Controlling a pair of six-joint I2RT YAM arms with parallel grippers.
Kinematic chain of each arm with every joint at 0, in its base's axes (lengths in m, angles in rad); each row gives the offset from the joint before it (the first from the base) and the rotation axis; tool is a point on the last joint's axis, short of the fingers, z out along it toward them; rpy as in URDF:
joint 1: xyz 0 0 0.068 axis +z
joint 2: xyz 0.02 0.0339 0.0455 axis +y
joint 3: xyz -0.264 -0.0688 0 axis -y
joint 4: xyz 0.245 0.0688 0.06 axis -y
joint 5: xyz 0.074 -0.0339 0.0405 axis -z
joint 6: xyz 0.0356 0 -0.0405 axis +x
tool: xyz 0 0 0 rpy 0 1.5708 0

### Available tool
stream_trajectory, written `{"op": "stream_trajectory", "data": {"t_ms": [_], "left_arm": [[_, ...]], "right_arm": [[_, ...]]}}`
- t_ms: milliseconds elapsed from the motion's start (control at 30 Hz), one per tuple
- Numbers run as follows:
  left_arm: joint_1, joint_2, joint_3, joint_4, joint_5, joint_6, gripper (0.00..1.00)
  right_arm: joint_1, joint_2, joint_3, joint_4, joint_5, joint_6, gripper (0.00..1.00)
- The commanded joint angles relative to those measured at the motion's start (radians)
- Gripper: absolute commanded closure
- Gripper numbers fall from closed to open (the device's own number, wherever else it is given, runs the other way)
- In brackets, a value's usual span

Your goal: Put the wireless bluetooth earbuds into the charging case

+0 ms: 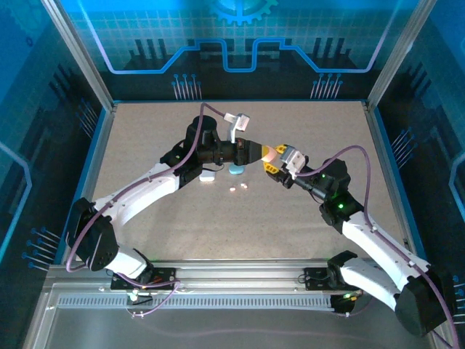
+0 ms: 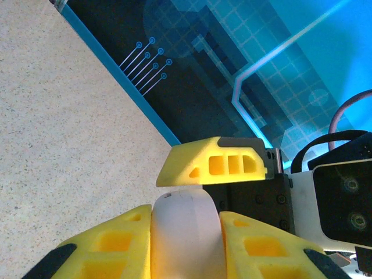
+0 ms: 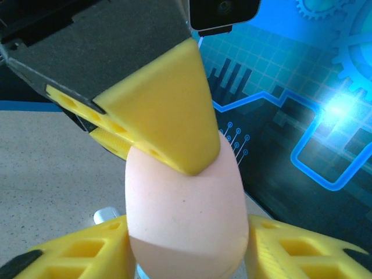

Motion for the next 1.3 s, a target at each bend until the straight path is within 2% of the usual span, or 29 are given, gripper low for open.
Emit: {"op": "stream_trajectory", "data": {"t_ms": [0,100,200,300,567,700,800,1033,1267], "left_arm": [[0.002,0.008,0.029,-0.015,0.025,0.002,0.82],[0.003,0.005,0.027,-0.017,0.018,0.009,0.82],[0.002,-0.003,0.012,-0.004,0.004,0.033,0.78],[0.002,-0.028,-0.012,0.008,-0.013,0.092,0.61],[0.003,-0.151,-0.182,0.162,-0.029,0.377,0.48],[0.002,-0.195,-0.267,0.254,0.036,0.503,0.47],[0.002,-0.207,-0.297,0.287,0.101,0.554,0.48],[0.002,-0.201,-0.293,0.261,0.165,0.576,0.53],[0.002,-0.205,-0.28,0.181,0.183,0.654,0.53]], "right_arm": [[-0.011,-0.021,0.028,0.044,0.001,0.0,0.54],[-0.011,-0.026,0.029,0.03,-0.002,0.007,0.57],[-0.018,-0.027,0.064,-0.06,-0.065,0.008,0.61],[-0.032,-0.016,0.12,-0.2,-0.157,0.023,0.63],[-0.07,0.072,0.273,-0.492,-0.477,0.052,0.64],[-0.072,0.135,0.388,-0.666,-0.58,0.023,0.64],[-0.076,0.164,0.428,-0.716,-0.624,0.013,0.64],[-0.083,0.203,0.481,-0.785,-0.686,-0.014,0.64],[-0.086,0.219,0.501,-0.822,-0.705,-0.035,0.64]]}}
